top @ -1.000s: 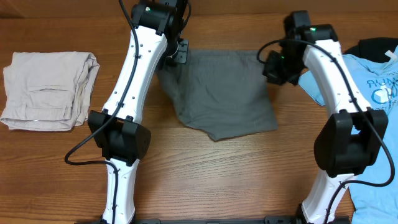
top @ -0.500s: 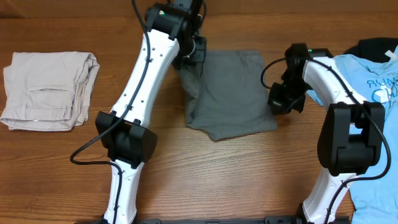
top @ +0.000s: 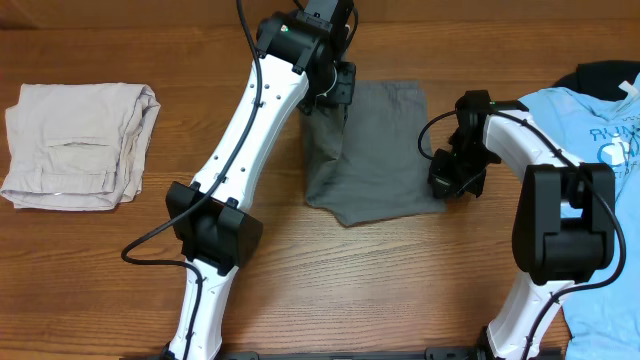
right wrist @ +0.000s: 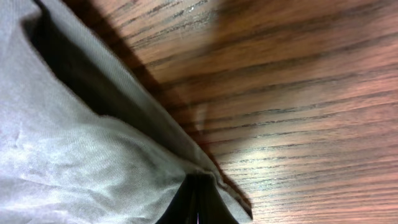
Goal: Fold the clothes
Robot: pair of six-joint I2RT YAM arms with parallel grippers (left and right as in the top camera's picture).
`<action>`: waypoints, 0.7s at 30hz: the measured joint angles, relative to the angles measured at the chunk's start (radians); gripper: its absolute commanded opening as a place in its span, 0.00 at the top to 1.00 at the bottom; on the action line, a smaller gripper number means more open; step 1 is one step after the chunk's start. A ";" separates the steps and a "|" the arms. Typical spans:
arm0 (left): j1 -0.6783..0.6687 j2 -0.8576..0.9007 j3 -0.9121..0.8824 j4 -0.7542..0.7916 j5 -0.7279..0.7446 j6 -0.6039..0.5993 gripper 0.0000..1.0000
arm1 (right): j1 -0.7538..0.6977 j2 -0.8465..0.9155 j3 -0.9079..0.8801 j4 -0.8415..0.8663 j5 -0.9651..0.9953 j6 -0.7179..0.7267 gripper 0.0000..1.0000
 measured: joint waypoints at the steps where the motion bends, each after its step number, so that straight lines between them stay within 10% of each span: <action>1: -0.003 0.000 0.000 0.003 0.000 -0.003 0.96 | 0.000 -0.003 -0.005 0.005 -0.001 0.000 0.96; 21: -0.048 0.061 0.000 0.037 0.048 -0.025 0.96 | -0.001 -0.025 -0.036 0.040 -0.008 0.001 0.96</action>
